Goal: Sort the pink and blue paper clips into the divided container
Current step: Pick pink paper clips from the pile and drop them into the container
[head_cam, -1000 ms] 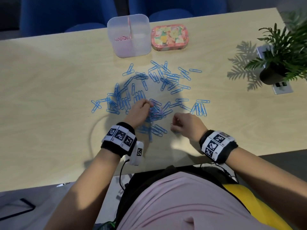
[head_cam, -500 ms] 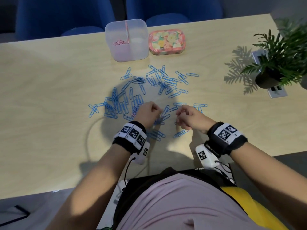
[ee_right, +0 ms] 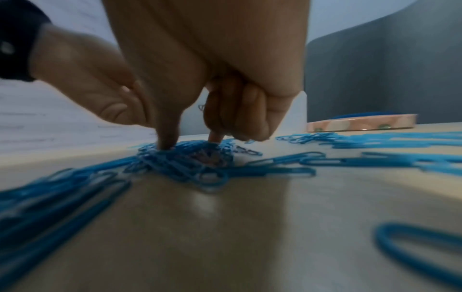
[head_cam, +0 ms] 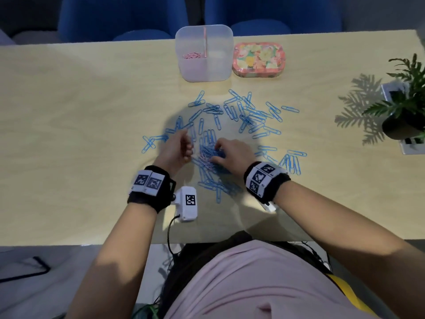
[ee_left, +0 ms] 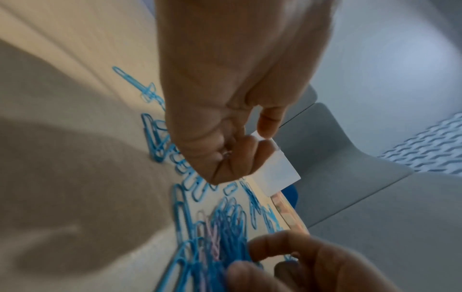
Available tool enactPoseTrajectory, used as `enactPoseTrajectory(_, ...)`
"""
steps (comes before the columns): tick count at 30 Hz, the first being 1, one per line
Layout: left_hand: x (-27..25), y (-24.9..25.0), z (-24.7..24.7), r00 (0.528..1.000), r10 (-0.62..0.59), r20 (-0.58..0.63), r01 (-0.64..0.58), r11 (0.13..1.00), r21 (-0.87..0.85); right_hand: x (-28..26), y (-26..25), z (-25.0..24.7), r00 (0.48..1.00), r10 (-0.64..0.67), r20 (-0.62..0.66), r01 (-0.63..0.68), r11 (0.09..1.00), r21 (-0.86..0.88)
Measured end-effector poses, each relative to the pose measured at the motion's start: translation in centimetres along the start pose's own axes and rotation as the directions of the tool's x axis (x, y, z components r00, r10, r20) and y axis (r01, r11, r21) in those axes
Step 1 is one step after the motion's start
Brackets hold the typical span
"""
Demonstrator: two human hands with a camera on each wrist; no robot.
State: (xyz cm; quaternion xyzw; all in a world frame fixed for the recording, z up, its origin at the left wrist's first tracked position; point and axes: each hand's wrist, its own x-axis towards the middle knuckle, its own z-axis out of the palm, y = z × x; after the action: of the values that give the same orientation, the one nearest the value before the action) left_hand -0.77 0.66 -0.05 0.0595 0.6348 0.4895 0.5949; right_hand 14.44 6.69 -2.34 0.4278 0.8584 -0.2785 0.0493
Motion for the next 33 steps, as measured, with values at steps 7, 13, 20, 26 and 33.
enactPoseTrajectory(7, 0.2, -1.6, -1.1, 0.995, 0.096, -0.033, -0.087, 0.973, 0.214, -0.9, 4.0, -2.3, 0.982, 0.156, -0.106, -0.118, 0.945, 0.306)
enactPoseTrajectory(13, 0.2, -1.8, -1.2, 0.904, 0.391, 0.172, -0.364, 0.496, 0.788, -1.6, 8.8, -3.4, 0.959, 0.279, -0.041, -0.235, 0.871, 0.432)
enactPoseTrajectory(20, 0.7, -2.3, -1.1, 0.878, 0.390, 0.278, -0.357, 0.144, 0.923, -1.3, 5.2, -3.6, 0.965, 0.209, -0.160, -0.183, 0.970, 0.162)
enactPoseTrajectory(26, 0.1, -1.9, -0.9, 0.897, 0.295, 0.330, -0.386, 0.155, 0.910, 1.2, 3.4, -2.4, 0.986, 0.158, -0.051, -0.148, 0.975, 0.163)
enactPoseTrajectory(33, 1.6, -0.8, 0.7, 0.867, 0.422, 0.266, -0.353, 0.143, 0.924, 2.5, 4.5, -3.8, 0.987, 0.139, 0.078, -0.156, 0.943, 0.294)
